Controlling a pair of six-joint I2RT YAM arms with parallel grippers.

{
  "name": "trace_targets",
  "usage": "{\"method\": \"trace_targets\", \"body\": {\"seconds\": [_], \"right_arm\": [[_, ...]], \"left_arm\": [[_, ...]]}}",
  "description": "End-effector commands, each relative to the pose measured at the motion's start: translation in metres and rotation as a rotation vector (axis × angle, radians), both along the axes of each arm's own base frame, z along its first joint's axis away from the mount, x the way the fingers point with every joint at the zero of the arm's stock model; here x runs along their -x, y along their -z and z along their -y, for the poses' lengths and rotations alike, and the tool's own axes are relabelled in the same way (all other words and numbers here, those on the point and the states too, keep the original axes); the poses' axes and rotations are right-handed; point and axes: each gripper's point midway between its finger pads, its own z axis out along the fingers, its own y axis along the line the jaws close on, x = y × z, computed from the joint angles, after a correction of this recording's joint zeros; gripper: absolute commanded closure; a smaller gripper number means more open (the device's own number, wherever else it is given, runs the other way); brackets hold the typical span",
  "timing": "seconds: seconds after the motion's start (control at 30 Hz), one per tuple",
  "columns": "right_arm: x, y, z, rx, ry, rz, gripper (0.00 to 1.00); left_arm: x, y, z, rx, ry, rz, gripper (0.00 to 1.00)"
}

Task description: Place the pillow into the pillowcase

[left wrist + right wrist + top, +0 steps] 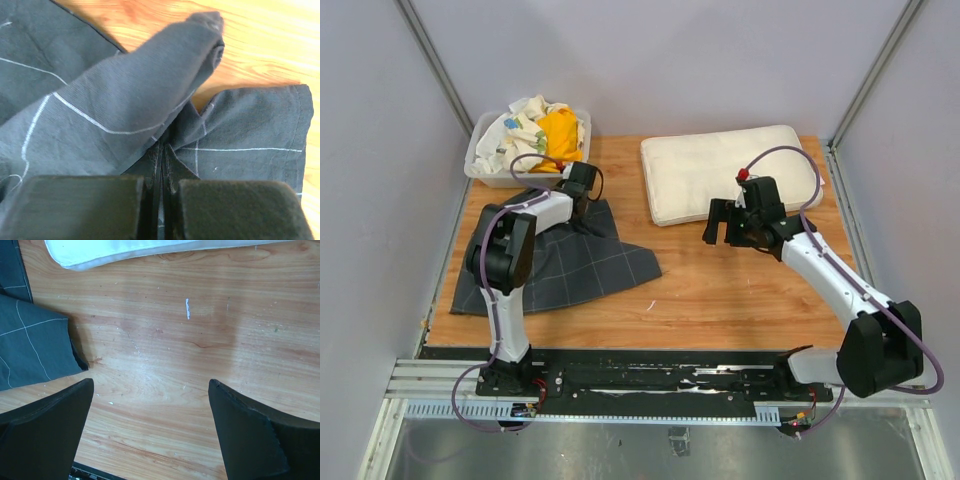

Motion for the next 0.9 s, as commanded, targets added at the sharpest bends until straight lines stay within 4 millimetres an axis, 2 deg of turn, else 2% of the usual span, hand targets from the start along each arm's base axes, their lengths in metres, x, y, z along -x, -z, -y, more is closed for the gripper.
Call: {"method": "trace_targets", "body": {"seconds": [0.0, 0.1, 0.13, 0.17, 0.2, 0.23, 0.3, 0.37, 0.4, 0.53, 0.7, 0.8, 0.87], "right_arm": [[-0.008, -0.013, -0.013, -0.024, -0.028, 0.022, 0.02], [-0.008, -0.014, -0.015, -0.024, -0.035, 0.026, 0.02], [-0.008, -0.013, -0.016, -0.024, -0.036, 0.026, 0.02], [-0.008, -0.012, -0.016, -0.023, -0.037, 0.023, 0.02], [-0.007, -0.012, -0.017, -0.025, -0.041, 0.02, 0.01], [-0.007, -0.011, -0.017, -0.025, -0.042, 0.017, 0.02], [-0.006, -0.009, -0.018, -0.023, -0.045, 0.013, 0.01], [-0.006, -0.007, -0.018, -0.021, -0.047, 0.01, 0.01], [-0.005, -0.007, -0.018, -0.02, -0.047, 0.011, 0.02], [-0.001, -0.006, -0.012, 0.001, -0.044, 0.016, 0.02], [0.009, 0.001, -0.001, 0.036, -0.032, 0.009, 0.02], [0.017, 0.006, 0.009, 0.048, -0.012, -0.007, 0.02], [0.022, 0.007, 0.015, 0.049, -0.004, -0.003, 0.02]], "left_arm": [[0.037, 0.026, -0.054, -0.127, -0.09, -0.169, 1.0], [0.034, 0.009, -0.046, -0.085, -0.078, -0.133, 0.93], [0.033, 0.0, -0.039, -0.077, -0.065, -0.11, 0.88], [0.032, -0.009, -0.033, -0.074, -0.054, -0.091, 0.77], [0.031, -0.019, -0.024, -0.074, -0.037, -0.074, 0.66], [0.03, -0.028, -0.016, -0.076, -0.019, -0.063, 0.59], [0.031, -0.044, 0.002, -0.076, 0.009, -0.044, 0.54], [0.036, -0.055, 0.028, -0.035, 0.057, -0.039, 0.4], [0.039, -0.059, 0.041, -0.007, 0.073, -0.034, 0.37], [0.062, -0.06, 0.095, 0.066, 0.168, -0.059, 0.36], [0.096, -0.045, 0.161, 0.09, 0.284, -0.124, 0.36], [0.112, -0.035, 0.189, 0.094, 0.325, -0.155, 0.37], [0.118, -0.028, 0.198, 0.1, 0.333, -0.171, 0.37]]}}
